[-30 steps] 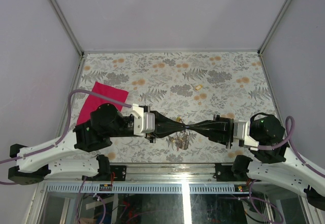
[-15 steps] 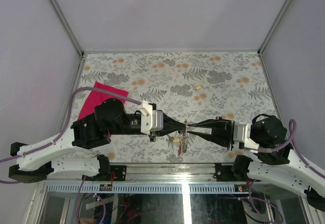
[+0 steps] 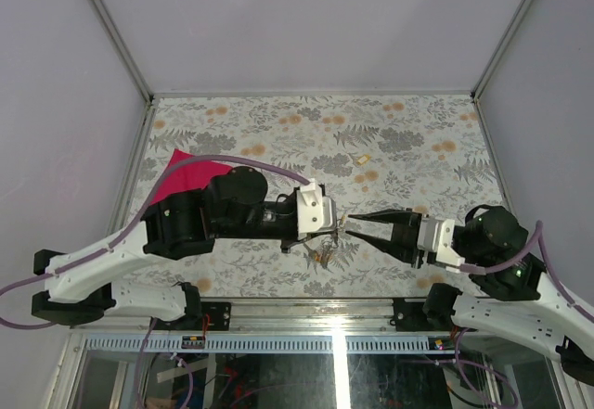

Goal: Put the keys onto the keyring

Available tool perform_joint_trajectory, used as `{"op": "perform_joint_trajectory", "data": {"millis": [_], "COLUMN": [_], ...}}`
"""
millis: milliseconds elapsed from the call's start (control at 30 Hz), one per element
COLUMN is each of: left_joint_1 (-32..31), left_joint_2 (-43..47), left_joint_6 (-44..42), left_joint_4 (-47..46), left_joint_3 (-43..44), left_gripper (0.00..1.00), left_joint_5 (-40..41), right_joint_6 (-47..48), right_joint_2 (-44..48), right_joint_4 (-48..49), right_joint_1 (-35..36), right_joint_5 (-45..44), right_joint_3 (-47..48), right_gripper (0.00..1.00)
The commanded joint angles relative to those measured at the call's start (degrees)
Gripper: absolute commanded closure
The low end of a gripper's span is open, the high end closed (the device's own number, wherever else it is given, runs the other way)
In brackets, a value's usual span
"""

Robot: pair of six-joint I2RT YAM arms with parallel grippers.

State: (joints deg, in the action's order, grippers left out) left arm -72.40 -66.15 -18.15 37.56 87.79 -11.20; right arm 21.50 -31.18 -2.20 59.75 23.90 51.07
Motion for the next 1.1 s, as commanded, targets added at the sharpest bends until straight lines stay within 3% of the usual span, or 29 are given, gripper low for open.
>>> {"op": "perform_joint_trajectory", "data": {"millis": [0,267,633,1067], "left_joint_1": [-0.2,-0.2,-0.3,-0.2], "left_joint_2": [-0.5,4.8,20.2,19.5], "left_joint_6": [-1.7,-0.3,9.5,12.0], "left_joint_4": [3.4,-6.2,-47.0,-53.9], "left_joint_3": [2.5,-4.2,-29.5,-32.2], "left_gripper": [1.00,1.00,1.00,1.00], "left_joint_5": [1.8,3.2,0.7,-1.3], "right_joint_6": [0.9,-1.4,-12.3,-13.6], "right_joint_2": [-2.2,-1.1,-2.4,-3.5], "right_joint_4": [-1.5,1.8,20.6,21.7], "right_joint_1": [0.2,0.2,0.2,0.2], "right_joint_5": [-1.6,-1.2,3.5,6.5], "right_joint_3": [2.4,1.3,-2.6,-2.8], "right_gripper": [0.64,0.64,0.66,0.67]}}
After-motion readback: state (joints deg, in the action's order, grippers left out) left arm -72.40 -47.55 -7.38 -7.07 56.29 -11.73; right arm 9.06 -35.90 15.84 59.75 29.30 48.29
